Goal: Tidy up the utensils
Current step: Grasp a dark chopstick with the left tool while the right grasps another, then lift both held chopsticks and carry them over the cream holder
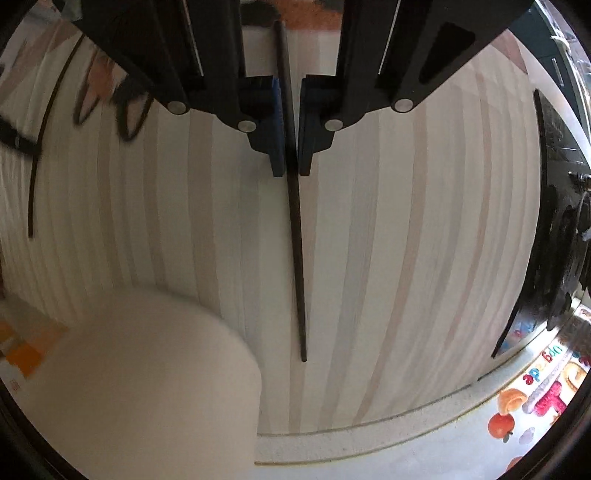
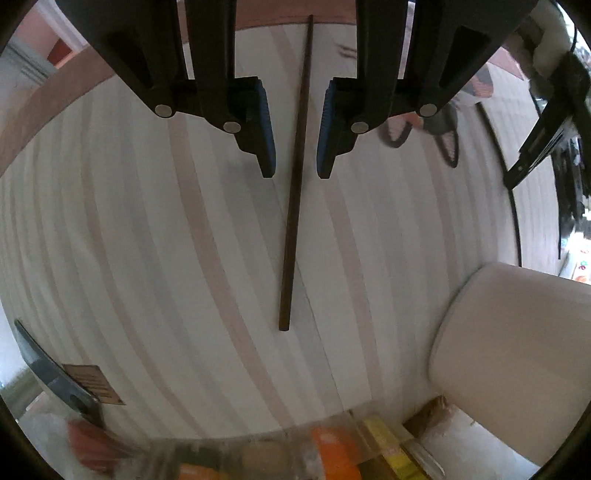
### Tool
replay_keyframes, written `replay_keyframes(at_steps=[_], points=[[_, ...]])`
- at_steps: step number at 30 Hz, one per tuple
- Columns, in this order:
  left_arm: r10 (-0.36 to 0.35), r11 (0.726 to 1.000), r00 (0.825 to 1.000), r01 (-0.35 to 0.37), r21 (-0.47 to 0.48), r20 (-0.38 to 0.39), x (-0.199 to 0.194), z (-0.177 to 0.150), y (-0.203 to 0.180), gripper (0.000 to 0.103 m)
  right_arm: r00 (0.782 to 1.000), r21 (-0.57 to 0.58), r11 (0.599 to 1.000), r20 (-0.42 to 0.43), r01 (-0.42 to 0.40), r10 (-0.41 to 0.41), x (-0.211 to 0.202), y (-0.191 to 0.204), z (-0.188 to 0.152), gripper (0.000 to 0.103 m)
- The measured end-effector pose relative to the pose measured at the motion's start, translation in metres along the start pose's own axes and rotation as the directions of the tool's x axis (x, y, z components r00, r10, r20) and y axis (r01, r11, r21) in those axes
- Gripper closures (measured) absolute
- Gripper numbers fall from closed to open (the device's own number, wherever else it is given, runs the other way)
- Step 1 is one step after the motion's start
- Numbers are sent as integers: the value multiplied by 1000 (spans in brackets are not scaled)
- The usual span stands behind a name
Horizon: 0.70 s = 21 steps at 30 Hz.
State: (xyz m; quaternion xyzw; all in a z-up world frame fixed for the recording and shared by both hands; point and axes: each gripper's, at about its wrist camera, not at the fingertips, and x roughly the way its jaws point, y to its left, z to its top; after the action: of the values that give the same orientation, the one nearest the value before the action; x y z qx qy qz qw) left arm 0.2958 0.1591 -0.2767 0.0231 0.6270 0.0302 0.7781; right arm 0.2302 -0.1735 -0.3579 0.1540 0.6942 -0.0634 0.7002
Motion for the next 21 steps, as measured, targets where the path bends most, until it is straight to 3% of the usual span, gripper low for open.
replay_keyframes(at_steps=[4,6,8,14,18,21], points=[[-23,999,996,25,26,-84,-6,-40,11,99,996,-59,995,14,86,-85,1,19,1,80],[-39,999,991,43,29,-130,-9,-63,16,99,995,-89,991,12,101,-101,2,27,-7,91],[-45,998,987,51,37,-152,-11,-76,17,99,996,-142,986,-14,89,-92,11,58,-13,94],[-52,998,987,58,35,-151,-6,-64,16,97,992,-277,958,-68,81,-103,19,92,-39,96],[-37,998,993,43,56,-116,-3,-51,8,97,989,-279,957,-98,80,-111,22,106,-36,96],[-20,998,996,26,64,-92,-1,-43,3,99,987,-295,950,-95,99,-132,20,103,-10,96]])
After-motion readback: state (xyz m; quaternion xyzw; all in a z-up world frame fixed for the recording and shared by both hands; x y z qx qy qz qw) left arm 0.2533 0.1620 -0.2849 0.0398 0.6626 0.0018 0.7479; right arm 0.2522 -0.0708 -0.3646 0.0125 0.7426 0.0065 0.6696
